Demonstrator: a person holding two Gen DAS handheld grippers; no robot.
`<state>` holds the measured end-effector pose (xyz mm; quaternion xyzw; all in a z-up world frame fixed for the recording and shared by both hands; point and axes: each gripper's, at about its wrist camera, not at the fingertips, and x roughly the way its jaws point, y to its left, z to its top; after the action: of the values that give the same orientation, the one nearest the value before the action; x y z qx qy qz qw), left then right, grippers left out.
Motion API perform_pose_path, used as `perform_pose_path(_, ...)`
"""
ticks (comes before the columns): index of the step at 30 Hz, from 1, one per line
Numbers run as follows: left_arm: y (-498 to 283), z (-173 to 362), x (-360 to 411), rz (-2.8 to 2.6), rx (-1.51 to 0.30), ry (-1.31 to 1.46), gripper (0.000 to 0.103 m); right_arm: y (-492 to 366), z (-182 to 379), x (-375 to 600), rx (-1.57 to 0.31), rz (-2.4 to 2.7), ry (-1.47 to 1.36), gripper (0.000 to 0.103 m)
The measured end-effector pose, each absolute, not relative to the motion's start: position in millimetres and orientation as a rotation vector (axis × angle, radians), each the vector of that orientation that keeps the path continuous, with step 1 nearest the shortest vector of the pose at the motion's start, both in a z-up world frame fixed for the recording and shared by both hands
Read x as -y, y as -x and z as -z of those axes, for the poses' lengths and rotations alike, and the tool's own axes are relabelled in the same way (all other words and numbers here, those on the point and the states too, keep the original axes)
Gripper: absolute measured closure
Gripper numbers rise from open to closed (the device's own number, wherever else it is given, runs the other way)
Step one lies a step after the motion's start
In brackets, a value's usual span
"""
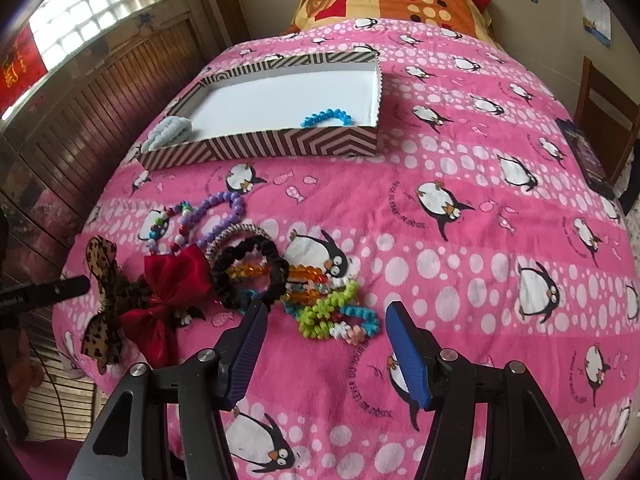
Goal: Organize jewelry
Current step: 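Grasp the leopard-print bow with the left tool while the right tool grasps the black scrunchie, then carry the bow and scrunchie into the box and open both tools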
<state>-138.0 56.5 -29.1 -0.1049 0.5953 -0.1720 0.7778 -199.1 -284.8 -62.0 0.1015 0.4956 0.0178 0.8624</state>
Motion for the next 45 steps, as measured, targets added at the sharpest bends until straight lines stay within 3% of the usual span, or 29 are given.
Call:
perform_pose_path(3, 137, 35, -48, 0.384, -1.309, 0.205, 0.036, 190, 61, 279, -1.038, -0.068, -0.206, 0.045)
perform_pose_path(5, 136, 39, -42, 0.389, -1.325, 0.19, 0.036, 182, 63, 274, -1.044, -0.087, -0.193, 0.056)
perform_pose_path(12, 134, 52, -33, 0.382, -1.346, 0.167, 0.036, 163, 81, 260, -1.093, -0.148, -0.159, 0.066)
perform_pose_path(13, 134, 53, -33, 0.385, -1.347, 0.17, 0.037, 162, 83, 259, -1.097, -0.156, -0.151, 0.075)
perform_pose_path(14, 134, 54, -33, 0.386, -1.345, 0.173, 0.046, 160, 86, 257, -1.101, -0.164, -0.145, 0.083)
perform_pose_path(17, 132, 57, -31, 0.374, -1.342, 0.146, 0.075, 160, 88, 256, -1.091, -0.169, -0.138, 0.093)
perform_pose_path(20, 131, 54, -32, 0.378, -1.328, 0.139, 0.087, 162, 84, 256, -1.078, -0.17, -0.13, 0.095)
perform_pose_path(35, 106, -10, -42, 0.399, -1.166, 0.123, 0.088, 159, 29, 261, -0.947, -0.16, -0.136, 0.096)
perform_pose_path(45, 45, -56, -16, 0.39, -1.049, 0.074, 0.088, 122, 4, 284, -0.896, -0.12, -0.151, 0.096)
